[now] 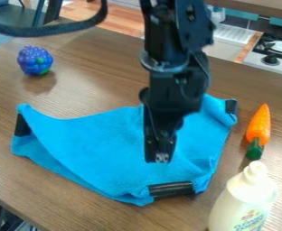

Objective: Fold the cloth from top left to bottom right

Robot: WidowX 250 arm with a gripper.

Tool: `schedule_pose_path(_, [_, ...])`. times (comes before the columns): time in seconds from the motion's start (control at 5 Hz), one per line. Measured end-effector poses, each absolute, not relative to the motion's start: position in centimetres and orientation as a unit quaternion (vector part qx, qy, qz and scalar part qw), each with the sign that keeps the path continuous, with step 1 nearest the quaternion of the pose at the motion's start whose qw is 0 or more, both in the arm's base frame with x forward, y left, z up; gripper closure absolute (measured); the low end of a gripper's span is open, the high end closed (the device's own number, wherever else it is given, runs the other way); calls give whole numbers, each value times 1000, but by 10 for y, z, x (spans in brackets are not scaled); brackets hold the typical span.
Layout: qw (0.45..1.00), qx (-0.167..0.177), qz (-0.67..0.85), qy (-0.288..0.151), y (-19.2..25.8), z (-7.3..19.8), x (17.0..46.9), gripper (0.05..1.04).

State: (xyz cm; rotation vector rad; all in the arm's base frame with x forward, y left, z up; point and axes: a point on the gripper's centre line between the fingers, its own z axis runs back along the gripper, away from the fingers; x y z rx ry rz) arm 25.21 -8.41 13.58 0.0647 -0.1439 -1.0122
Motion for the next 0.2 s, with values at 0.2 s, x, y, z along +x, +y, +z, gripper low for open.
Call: schedule_pose_path(0.2, [881, -1, -469, -70, -71, 151, 259, 92])
